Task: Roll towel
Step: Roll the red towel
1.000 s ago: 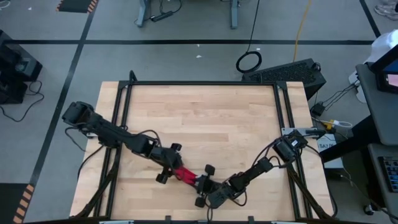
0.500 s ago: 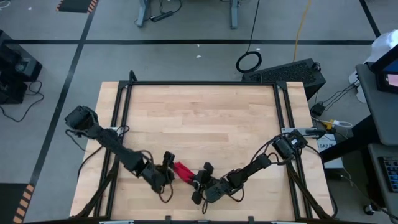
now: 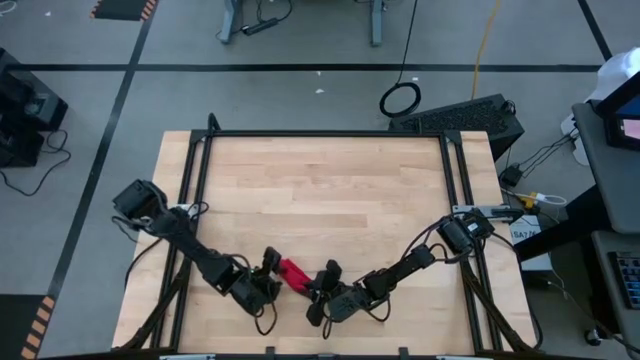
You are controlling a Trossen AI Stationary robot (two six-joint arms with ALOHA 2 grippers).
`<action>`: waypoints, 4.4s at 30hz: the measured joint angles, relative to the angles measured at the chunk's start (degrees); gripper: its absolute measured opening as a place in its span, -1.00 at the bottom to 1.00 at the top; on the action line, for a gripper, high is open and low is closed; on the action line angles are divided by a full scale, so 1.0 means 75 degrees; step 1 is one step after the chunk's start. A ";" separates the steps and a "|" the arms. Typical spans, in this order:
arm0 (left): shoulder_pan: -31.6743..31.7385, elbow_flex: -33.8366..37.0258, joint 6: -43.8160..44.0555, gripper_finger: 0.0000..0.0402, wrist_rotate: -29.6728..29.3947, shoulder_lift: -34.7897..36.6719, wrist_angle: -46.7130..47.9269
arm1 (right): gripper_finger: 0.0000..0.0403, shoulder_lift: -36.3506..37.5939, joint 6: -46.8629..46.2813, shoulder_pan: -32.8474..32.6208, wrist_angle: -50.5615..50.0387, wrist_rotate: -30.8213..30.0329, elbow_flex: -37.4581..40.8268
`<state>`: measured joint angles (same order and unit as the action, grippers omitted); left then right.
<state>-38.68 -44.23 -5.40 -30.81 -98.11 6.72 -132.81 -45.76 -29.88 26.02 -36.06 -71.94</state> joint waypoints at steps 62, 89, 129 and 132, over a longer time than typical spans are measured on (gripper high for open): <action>0.2536 -0.0519 0.2038 -0.51 0.6191 -0.0090 0.0350 | -0.98 0.0211 0.1152 -0.0417 0.0558 -0.0556 -0.0003; 0.1132 0.0671 0.1827 -0.05 0.3837 0.1548 -0.2502 | -0.98 -0.0131 0.1196 -0.0471 0.0736 -0.0385 -0.0015; 0.0851 0.2556 0.2228 -0.93 0.2667 -0.1320 -0.7970 | -0.98 -0.0292 0.2396 -0.0577 0.2777 -0.1110 0.0007; 0.0851 0.2556 0.2226 -0.93 0.2667 -0.1320 -0.7970 | -0.98 -0.0441 0.2385 -0.0506 0.2734 -0.1068 -0.0184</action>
<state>-32.29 -25.06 11.29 -10.81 -108.01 -53.06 -136.12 -27.88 -33.67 46.52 -44.07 -73.32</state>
